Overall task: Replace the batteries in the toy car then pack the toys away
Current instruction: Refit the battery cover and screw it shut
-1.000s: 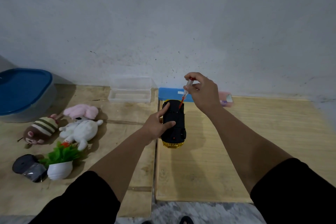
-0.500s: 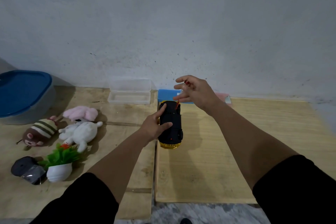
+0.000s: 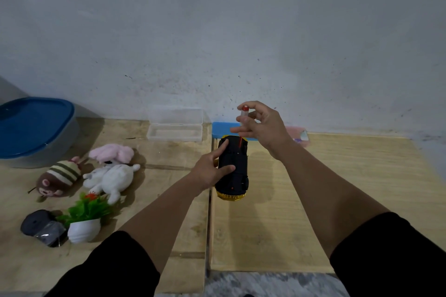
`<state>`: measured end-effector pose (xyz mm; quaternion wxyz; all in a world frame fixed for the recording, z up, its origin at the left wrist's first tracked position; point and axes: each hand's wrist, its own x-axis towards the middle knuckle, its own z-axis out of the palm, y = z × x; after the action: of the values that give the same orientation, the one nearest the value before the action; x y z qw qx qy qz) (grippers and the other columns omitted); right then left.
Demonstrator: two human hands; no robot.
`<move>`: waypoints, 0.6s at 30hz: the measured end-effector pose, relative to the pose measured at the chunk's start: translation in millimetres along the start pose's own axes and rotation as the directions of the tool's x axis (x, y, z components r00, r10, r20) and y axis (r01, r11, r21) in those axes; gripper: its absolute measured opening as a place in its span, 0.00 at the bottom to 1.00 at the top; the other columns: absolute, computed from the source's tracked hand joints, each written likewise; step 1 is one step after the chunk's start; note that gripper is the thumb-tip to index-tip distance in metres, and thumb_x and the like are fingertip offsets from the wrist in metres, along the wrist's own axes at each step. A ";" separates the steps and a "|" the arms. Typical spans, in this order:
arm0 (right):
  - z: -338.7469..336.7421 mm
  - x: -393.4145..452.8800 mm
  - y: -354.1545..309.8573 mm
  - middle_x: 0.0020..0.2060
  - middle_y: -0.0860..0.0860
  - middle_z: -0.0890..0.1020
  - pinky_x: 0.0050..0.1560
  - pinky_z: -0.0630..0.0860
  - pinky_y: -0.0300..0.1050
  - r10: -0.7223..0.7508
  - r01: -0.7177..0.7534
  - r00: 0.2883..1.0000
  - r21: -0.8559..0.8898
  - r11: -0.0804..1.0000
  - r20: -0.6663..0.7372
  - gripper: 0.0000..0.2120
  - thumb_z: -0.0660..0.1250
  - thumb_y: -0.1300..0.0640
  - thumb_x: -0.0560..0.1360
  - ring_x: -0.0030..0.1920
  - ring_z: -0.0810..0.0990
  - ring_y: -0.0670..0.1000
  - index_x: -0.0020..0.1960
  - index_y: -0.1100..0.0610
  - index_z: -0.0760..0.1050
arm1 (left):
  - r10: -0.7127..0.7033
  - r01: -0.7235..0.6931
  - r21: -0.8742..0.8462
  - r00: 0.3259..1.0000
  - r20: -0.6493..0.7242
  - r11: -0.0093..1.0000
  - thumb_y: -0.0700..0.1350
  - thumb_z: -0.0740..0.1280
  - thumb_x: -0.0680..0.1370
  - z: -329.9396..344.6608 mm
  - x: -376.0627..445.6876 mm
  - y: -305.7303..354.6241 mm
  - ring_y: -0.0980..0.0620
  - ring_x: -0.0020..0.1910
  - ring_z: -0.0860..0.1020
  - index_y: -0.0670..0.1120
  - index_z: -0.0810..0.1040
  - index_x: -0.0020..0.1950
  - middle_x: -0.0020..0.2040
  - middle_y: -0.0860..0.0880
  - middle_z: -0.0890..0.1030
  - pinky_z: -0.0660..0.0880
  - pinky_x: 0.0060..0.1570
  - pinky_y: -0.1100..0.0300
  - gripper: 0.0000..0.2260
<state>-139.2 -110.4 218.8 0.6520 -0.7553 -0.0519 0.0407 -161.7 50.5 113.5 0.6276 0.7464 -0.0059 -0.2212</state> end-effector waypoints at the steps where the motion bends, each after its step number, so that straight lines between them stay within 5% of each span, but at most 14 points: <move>1: 0.6 -0.1 -0.6 0.45 0.57 0.78 0.43 0.82 0.44 0.004 -0.004 1.000 -0.005 1.000 -0.011 0.07 0.65 0.65 0.76 0.39 0.86 0.54 0.51 0.54 0.74 | -0.004 0.004 -0.006 1.000 0.003 1.000 0.49 0.73 0.72 0.4 -0.3 -0.1 0.46 0.62 0.75 0.63 0.58 0.74 0.66 0.49 0.74 0.74 0.61 0.45 0.35; 4: 2.9 -0.6 -0.4 0.49 0.57 0.79 0.42 0.82 0.44 0.014 -0.014 1.000 -0.003 1.000 -0.016 0.07 0.66 0.64 0.76 0.38 0.85 0.55 0.48 0.57 0.68 | -0.001 0.001 -0.016 1.000 -0.004 1.000 0.49 0.73 0.72 -1.3 -1.4 -0.6 0.46 0.62 0.76 0.62 0.58 0.74 0.66 0.48 0.74 0.75 0.61 0.45 0.36; 9: 5.2 -1.8 -2.6 0.50 0.60 0.79 0.46 0.81 0.40 -0.003 0.002 1.000 0.042 0.999 0.024 0.11 0.58 0.62 0.80 0.42 0.85 0.51 0.62 0.54 0.69 | 0.015 -0.015 -0.009 1.000 -0.008 1.000 0.48 0.72 0.73 -5.8 -2.9 3.4 0.46 0.62 0.76 0.62 0.57 0.74 0.66 0.48 0.75 0.75 0.60 0.45 0.36; 14: 6.5 -2.2 -7.4 0.45 0.58 0.80 0.38 0.81 0.41 0.007 -0.007 1.000 -0.002 1.000 0.001 0.05 0.67 0.64 0.75 0.38 0.85 0.55 0.48 0.58 0.72 | 0.018 -0.019 -0.023 1.000 -0.018 1.000 0.46 0.71 0.74 -8.8 -6.6 3.2 0.47 0.61 0.77 0.61 0.57 0.75 0.65 0.47 0.76 0.75 0.60 0.46 0.35; 18: 10.0 -3.8 -9.6 0.46 0.56 0.78 0.40 0.81 0.39 -0.016 0.016 1.000 0.022 1.000 0.025 0.07 0.63 0.58 0.78 0.39 0.85 0.53 0.55 0.52 0.72 | 0.021 -0.021 -0.029 1.000 -0.007 0.999 0.45 0.71 0.74 -11.5 -8.0 7.0 0.47 0.62 0.76 0.60 0.57 0.75 0.66 0.48 0.75 0.76 0.60 0.47 0.35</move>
<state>-144.5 -99.8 226.8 0.6600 -0.7470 -0.0658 0.0456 -163.1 62.1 124.0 0.6408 0.7378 -0.0084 -0.2122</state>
